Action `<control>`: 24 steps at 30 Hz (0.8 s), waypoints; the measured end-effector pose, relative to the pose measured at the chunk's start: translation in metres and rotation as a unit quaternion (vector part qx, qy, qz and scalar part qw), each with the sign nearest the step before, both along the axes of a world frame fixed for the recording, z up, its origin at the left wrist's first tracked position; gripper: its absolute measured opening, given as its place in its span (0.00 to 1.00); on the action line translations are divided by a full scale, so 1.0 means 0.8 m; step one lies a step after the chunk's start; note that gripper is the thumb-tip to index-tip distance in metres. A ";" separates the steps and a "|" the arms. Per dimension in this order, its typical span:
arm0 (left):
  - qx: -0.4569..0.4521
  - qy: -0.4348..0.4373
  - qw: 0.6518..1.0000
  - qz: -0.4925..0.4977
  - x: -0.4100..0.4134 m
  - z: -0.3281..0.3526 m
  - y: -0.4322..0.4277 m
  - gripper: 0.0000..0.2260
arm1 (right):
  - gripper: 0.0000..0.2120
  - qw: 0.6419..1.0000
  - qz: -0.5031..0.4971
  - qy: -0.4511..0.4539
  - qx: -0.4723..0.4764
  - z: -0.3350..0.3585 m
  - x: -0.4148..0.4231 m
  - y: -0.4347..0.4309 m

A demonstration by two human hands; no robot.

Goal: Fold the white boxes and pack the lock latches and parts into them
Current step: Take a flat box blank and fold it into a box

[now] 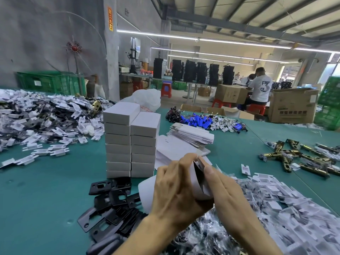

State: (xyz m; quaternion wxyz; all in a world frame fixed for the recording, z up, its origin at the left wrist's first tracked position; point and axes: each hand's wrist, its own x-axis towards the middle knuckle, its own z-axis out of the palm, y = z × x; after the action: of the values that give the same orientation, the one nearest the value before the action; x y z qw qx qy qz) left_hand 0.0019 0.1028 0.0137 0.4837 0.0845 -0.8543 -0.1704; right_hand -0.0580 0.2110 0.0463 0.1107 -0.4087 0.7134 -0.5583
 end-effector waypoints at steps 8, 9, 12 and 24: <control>-0.011 0.020 1.000 0.008 0.001 -0.001 -0.003 0.36 | 0.13 0.978 -0.007 -0.178 -0.107 0.007 0.004 -0.002; -0.015 0.024 1.000 0.010 0.000 -0.001 -0.003 0.36 | 0.14 0.977 -0.020 -0.181 -0.112 0.004 0.004 -0.004; -0.027 0.029 0.999 0.013 -0.002 -0.002 -0.003 0.35 | 0.17 0.974 -0.068 -0.170 -0.135 -0.005 0.006 -0.008; 0.035 -0.054 0.998 0.020 0.001 0.000 0.003 0.37 | 0.06 0.985 -0.129 -0.073 -0.092 -0.013 0.002 -0.006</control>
State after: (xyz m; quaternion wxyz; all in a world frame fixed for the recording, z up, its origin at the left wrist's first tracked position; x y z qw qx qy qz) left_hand 0.0023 0.1049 0.0139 0.4373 0.1272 -0.8708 -0.1853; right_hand -0.0564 0.2058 0.0360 0.0515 -0.2802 0.6957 -0.6594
